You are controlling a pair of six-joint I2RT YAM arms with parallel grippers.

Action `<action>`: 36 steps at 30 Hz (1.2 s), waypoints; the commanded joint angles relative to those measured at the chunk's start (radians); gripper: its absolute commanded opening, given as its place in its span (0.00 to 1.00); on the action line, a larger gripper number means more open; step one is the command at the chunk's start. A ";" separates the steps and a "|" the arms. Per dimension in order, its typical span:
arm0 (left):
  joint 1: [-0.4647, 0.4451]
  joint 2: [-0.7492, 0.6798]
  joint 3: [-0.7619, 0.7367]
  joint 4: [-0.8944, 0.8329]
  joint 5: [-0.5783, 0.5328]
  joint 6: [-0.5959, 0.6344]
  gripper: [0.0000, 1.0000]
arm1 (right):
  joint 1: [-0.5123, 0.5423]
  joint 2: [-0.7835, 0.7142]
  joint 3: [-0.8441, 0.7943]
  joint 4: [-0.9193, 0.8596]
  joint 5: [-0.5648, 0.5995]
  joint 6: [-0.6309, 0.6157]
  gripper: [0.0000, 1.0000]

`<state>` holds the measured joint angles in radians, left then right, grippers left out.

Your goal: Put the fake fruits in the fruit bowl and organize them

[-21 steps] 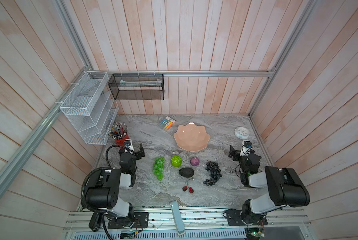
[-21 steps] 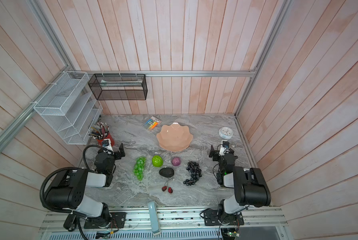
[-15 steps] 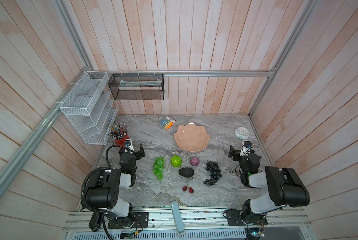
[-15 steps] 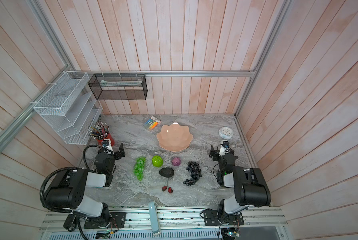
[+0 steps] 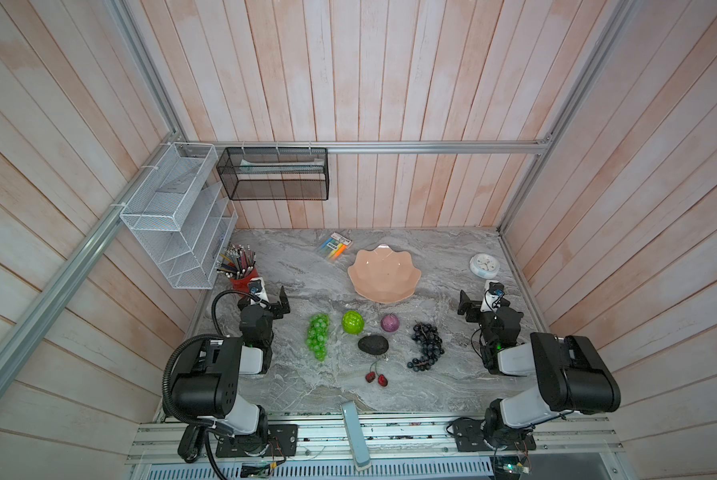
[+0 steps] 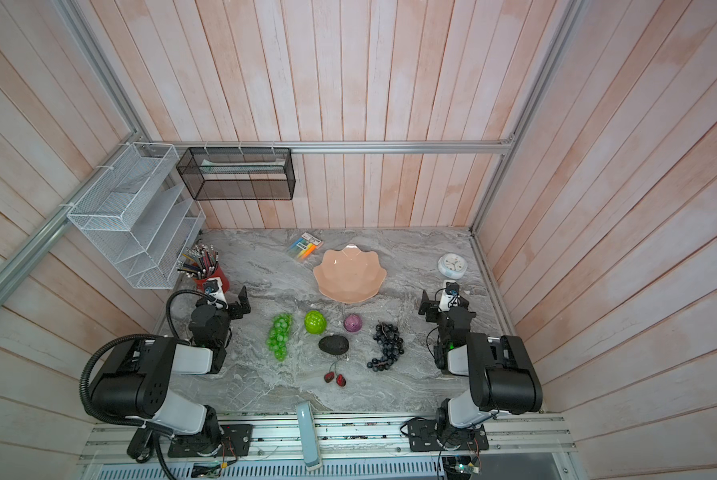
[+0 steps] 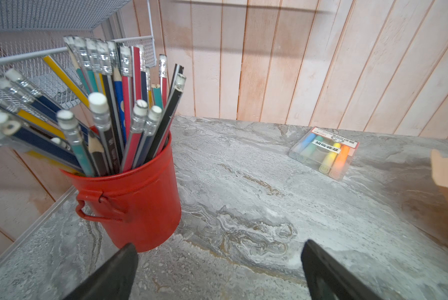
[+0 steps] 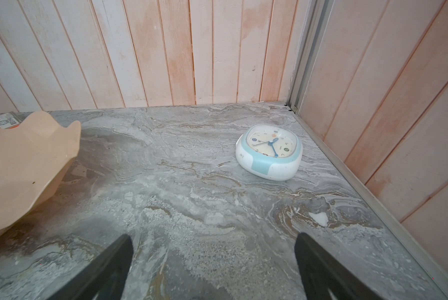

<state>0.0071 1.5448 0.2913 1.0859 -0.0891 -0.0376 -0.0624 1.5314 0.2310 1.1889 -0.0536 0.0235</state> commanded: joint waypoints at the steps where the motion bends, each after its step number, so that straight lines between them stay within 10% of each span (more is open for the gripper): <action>1: -0.001 -0.003 -0.005 0.028 0.006 0.001 1.00 | -0.003 -0.012 0.019 0.007 0.000 0.007 0.98; 10: 0.004 -0.042 0.020 -0.030 -0.065 -0.028 1.00 | -0.004 -0.039 0.012 0.040 0.003 0.013 0.98; 19: -0.005 -0.232 0.390 -0.841 -0.231 -0.228 1.00 | -0.003 -0.400 0.328 -0.720 0.043 0.211 0.86; 27: -0.233 -0.257 0.621 -1.413 -0.212 -0.435 1.00 | 0.314 -0.422 0.621 -1.274 -0.008 0.210 0.82; 36: -0.352 -0.313 0.690 -1.566 -0.068 -0.498 1.00 | 0.682 -0.292 0.631 -1.522 -0.048 0.281 0.87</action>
<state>-0.3397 1.2640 0.9474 -0.3878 -0.1833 -0.4843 0.5900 1.2068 0.8768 -0.2161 -0.0681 0.2546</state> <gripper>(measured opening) 0.997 0.865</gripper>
